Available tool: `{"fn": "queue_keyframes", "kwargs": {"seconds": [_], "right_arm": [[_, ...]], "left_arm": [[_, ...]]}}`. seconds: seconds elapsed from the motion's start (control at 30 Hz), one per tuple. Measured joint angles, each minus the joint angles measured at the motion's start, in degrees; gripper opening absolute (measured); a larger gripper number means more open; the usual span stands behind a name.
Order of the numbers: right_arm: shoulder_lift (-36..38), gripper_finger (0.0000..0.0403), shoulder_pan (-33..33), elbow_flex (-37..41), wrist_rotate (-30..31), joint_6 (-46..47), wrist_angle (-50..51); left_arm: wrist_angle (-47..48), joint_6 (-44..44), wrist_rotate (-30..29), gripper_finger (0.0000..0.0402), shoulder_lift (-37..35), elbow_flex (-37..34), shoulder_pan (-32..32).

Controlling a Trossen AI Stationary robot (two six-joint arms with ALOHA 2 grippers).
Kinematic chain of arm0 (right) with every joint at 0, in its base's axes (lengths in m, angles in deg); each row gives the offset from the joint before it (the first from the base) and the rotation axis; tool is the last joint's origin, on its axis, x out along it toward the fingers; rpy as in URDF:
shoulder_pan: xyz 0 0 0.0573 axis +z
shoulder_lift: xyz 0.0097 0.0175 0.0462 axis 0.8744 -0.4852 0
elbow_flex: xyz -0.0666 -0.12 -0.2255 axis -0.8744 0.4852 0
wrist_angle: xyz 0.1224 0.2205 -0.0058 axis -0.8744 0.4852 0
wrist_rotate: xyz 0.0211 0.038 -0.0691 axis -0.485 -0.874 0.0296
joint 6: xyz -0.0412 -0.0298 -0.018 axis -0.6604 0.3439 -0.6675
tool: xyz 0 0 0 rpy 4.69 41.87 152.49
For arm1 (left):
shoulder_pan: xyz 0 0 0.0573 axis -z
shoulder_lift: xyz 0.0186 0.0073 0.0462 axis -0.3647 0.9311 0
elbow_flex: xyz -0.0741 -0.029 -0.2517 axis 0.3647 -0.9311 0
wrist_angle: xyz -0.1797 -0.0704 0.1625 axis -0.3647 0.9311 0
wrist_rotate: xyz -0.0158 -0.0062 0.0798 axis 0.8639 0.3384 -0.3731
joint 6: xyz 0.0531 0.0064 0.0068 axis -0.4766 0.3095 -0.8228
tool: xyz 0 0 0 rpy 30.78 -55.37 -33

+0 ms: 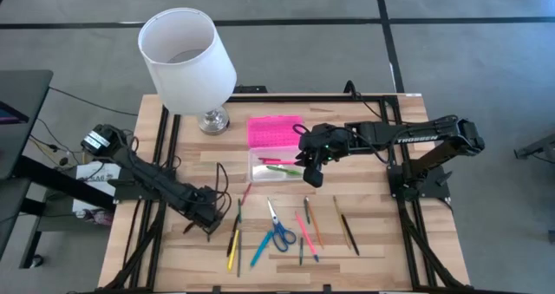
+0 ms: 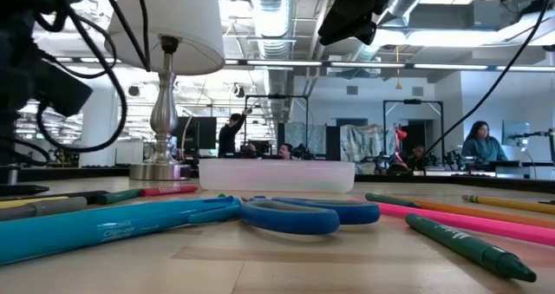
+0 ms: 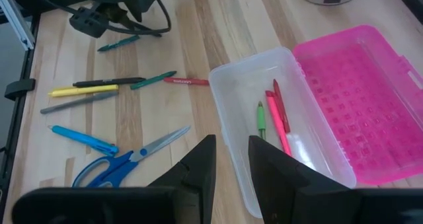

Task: Pick & place school supplies into a supply box
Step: Put the top left black pen into the supply box

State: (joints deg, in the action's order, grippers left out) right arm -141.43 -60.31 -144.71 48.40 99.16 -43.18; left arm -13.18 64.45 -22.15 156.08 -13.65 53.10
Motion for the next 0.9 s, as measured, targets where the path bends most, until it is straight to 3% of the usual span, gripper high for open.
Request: {"fn": "queue_keyframes", "kwargs": {"seconds": [0.27, 0.63, 0.9], "right_arm": [[0.0, 0.0082, 0.07, 0.0, 0.0, 0.42, 0.0], [-0.02, 0.0082, 0.46, -0.01, -0.02, 0.46, -0.01], [-0.02, 0.0082, 0.46, 0.0, -0.02, 0.48, -0.02]], "left_arm": [[1.04, 1.47, 2.08, 0.0109, -0.09, -1.0, 5.09], [-2.02, 2.23, -1.2, 0.0106, -0.35, -2.6, 6.96], [-2.37, -0.38, -2.83, 0.0051, -0.24, -2.64, 6.68]]}}
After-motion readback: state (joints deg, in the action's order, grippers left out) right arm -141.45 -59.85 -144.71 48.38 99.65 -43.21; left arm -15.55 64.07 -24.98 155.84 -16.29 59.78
